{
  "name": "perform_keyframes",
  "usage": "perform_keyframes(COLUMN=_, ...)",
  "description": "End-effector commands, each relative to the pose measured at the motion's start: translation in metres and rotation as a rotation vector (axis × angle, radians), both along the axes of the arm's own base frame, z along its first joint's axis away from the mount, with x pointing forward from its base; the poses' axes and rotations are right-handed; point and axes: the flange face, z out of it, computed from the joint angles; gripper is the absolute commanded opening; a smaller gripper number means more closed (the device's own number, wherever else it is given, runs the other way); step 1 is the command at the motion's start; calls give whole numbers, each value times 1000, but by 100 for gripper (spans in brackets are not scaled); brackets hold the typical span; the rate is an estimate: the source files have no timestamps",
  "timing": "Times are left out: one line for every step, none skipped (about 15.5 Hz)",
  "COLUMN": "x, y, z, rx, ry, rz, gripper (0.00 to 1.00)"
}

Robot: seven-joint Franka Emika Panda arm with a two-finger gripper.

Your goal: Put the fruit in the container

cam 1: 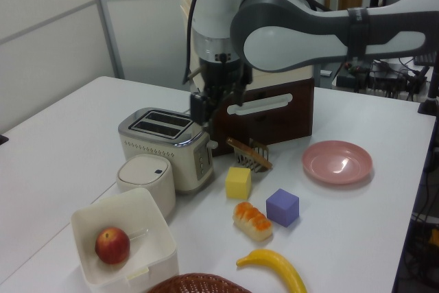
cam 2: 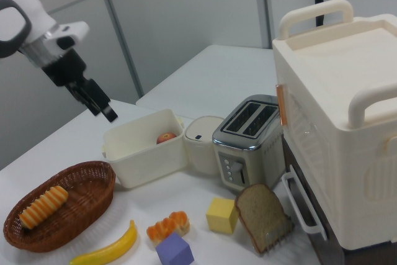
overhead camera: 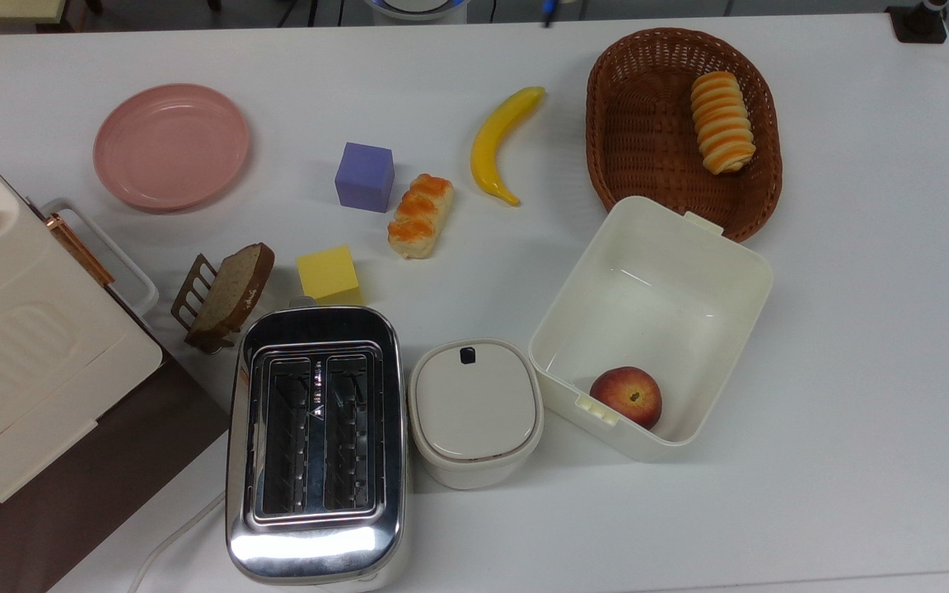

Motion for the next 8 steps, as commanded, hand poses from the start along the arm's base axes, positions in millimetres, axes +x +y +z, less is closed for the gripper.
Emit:
perform_keyframes(x=-9, y=-62, z=-14, rx=39, ry=188, rz=5, gripper=100)
perform_keyframes(x=-10, y=-85, z=-15, rx=45, ry=225, rz=-21, gripper=100)
perform_keyframes(x=-11, y=-106, z=-16, rx=46, ry=248, rz=-49, gripper=100)
perform_keyframes(x=-11, y=-122, z=-15, rx=49, ry=253, rz=-72, gripper=100)
perform_keyframes(x=-10, y=-139, z=-16, rx=53, ry=254, rz=-92, gripper=100)
perform_keyframes(x=-8, y=-154, z=-18, rx=56, ry=253, rz=-102, gripper=100)
perform_keyframes(x=-7, y=-169, z=-19, rx=60, ry=258, rz=-105, gripper=100)
perform_keyframes(x=-4, y=-182, z=-21, rx=65, ry=247, rz=-110, gripper=100)
